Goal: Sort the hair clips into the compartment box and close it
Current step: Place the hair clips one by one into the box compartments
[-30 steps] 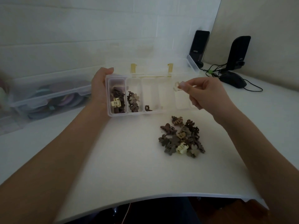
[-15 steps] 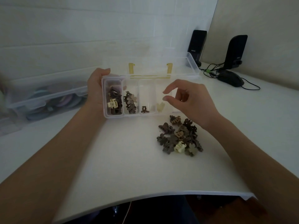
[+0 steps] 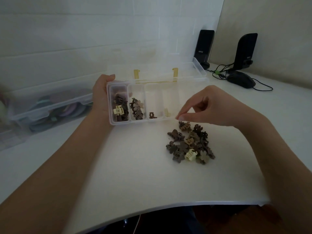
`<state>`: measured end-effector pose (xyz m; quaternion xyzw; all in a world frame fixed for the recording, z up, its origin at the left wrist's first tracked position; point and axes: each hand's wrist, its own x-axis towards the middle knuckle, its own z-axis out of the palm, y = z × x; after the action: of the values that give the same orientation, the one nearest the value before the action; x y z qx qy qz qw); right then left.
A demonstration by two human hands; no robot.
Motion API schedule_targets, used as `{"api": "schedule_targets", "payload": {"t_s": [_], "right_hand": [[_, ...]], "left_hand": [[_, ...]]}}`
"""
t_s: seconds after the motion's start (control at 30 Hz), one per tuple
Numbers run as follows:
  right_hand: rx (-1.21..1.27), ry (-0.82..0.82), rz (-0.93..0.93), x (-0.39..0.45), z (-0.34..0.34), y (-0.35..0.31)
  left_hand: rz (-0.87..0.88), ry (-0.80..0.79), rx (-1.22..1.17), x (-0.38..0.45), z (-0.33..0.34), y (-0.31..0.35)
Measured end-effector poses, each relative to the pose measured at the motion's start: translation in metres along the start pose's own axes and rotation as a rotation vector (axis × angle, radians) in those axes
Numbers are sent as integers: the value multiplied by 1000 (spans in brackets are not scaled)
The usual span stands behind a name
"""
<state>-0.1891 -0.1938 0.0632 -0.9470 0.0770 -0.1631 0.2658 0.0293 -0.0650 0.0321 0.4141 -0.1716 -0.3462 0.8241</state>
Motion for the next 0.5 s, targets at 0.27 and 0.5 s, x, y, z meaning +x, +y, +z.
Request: {"api": "schedule_targets", "payload": {"t_s": [0.27,0.5], "right_hand": [[-531,-97,154,0,-1,-6],[-575,-100,240,-1,4,-10]], "left_hand": [[45,-62,-80,1,0,0],[88,-53,-86,-3,3,0]]}}
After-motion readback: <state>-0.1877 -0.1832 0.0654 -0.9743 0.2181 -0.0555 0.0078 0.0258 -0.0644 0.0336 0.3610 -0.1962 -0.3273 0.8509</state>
